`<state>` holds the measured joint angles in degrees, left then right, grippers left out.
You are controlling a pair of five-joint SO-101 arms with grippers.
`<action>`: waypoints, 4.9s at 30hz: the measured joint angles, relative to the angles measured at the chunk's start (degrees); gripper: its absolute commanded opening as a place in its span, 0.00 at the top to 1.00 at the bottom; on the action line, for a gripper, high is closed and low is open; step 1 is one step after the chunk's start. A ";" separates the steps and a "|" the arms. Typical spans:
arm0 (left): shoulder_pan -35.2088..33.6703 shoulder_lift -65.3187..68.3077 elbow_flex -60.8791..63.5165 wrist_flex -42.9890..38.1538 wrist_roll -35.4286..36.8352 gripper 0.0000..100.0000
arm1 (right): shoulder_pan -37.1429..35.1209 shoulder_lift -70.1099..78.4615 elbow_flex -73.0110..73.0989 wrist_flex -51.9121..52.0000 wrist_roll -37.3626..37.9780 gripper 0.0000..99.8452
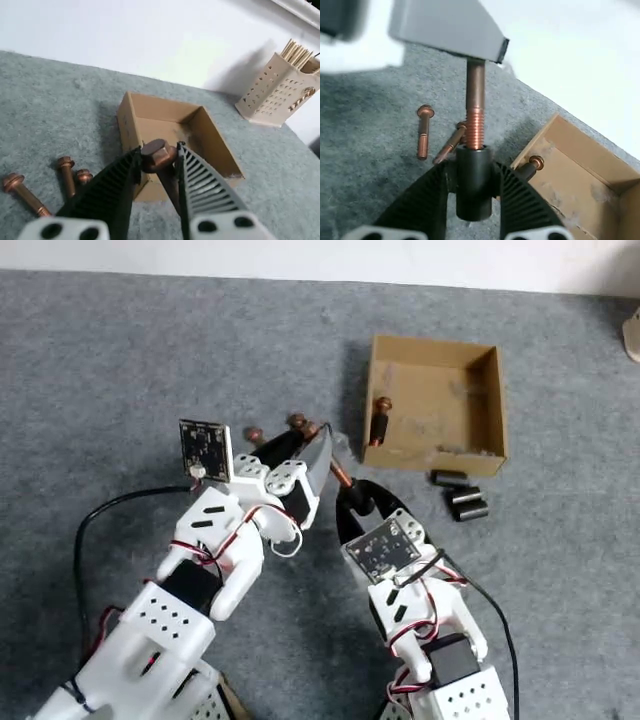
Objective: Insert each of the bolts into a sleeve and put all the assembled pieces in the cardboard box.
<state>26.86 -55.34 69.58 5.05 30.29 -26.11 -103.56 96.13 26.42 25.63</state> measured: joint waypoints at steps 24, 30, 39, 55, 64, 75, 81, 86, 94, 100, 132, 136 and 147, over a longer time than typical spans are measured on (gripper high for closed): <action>1.41 -0.53 7.12 0.00 -0.26 0.44 | 1.93 0.00 0.00 0.53 0.00 0.99; -7.91 -0.53 8.53 5.10 -0.18 0.50 | 6.59 0.00 0.00 1.14 0.00 0.99; -16.88 -0.53 10.64 15.47 -0.26 0.54 | 8.62 3.43 0.00 4.04 -4.48 1.00; -20.40 -0.53 13.01 15.47 -0.26 0.54 | 14.42 61.89 -36.57 -7.12 -13.19 1.00; -20.57 -0.53 13.01 15.47 -0.26 0.54 | 16.62 94.42 -59.08 -12.57 -18.73 0.99; -20.48 -0.53 13.01 15.47 -0.26 0.54 | 16.79 111.38 -76.92 -3.78 -18.99 0.99; -20.48 -0.53 13.01 15.47 -0.26 0.54 | 17.14 111.47 -81.14 6.15 -18.99 1.00; -20.57 -0.53 13.45 15.47 -0.26 0.54 | 19.34 111.12 -81.41 12.92 -18.99 1.00; -20.57 -0.53 13.54 15.47 -0.26 0.54 | 26.20 100.48 -73.93 17.49 -20.31 0.95; -20.57 -0.53 13.54 15.47 -0.26 0.54 | 28.75 94.77 -69.19 22.24 -24.62 0.91; -20.57 -0.53 13.54 15.47 -0.26 0.54 | 35.43 104.88 -59.52 11.78 -43.43 0.78; -20.57 -0.53 13.54 15.47 -0.26 0.54 | 35.43 109.80 -62.86 13.27 -43.34 0.78; -20.57 -0.53 13.54 15.47 -0.26 0.54 | 36.22 110.07 -63.82 15.47 -43.25 0.99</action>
<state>6.29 -55.87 83.12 20.53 30.02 10.11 6.51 32.31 41.89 -17.63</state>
